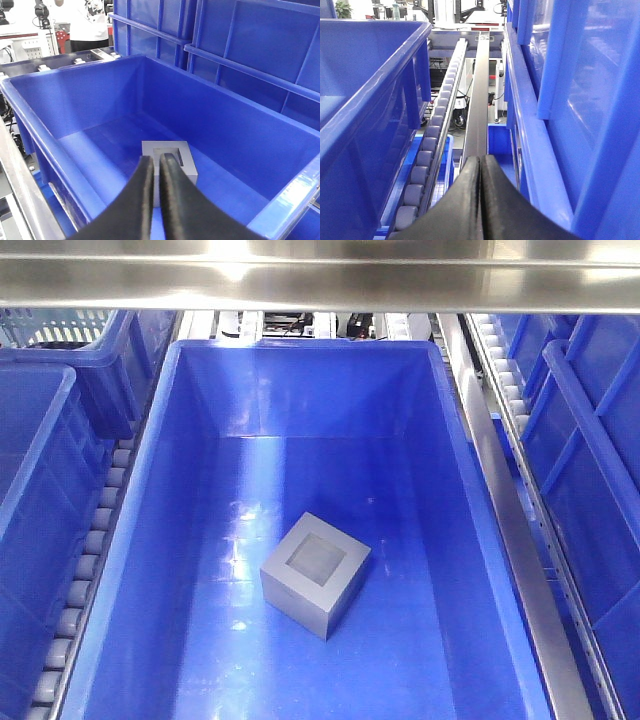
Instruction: Sort gray base to blue bin
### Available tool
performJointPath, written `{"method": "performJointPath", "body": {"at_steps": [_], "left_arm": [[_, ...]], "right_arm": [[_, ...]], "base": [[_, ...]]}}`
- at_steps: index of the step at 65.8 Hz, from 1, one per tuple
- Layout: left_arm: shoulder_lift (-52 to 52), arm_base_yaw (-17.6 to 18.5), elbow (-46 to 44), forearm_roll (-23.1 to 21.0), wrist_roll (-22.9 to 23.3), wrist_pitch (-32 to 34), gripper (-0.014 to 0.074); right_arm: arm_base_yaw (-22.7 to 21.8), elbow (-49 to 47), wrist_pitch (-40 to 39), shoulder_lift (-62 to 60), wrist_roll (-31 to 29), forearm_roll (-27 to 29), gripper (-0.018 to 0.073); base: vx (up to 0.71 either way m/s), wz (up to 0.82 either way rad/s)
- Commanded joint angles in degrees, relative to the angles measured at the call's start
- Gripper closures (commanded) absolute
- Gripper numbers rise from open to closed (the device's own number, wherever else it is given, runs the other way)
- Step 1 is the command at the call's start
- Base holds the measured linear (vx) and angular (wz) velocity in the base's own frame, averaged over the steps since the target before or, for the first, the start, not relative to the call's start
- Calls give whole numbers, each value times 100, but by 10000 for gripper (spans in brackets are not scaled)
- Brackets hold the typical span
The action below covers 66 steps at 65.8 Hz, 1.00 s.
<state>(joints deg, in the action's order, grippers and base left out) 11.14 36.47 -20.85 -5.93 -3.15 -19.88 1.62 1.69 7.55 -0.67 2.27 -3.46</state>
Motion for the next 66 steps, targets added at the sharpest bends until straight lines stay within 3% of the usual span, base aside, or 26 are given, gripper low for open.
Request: {"method": "performJointPath", "body": {"at_steps": [1,45,50,66], "left_arm": [[56,34,-151,-33,20,370,603],[49,-36,-24,-33,20,385,603],[49,-381,31,-27,15,381,603],[49,-2134,745,-12,-429,1043,602]], "right_arm": [[-16,88,-425,-66,-37,-36,568],[-16,88,-425,-66,-37,-36,568],[-16,88,-425,-66,-37,-36,568],[-16,88,-425,-66,-37,-36,568]], "base": [[0,0],[0,0],[0,0],[0,0]]}}
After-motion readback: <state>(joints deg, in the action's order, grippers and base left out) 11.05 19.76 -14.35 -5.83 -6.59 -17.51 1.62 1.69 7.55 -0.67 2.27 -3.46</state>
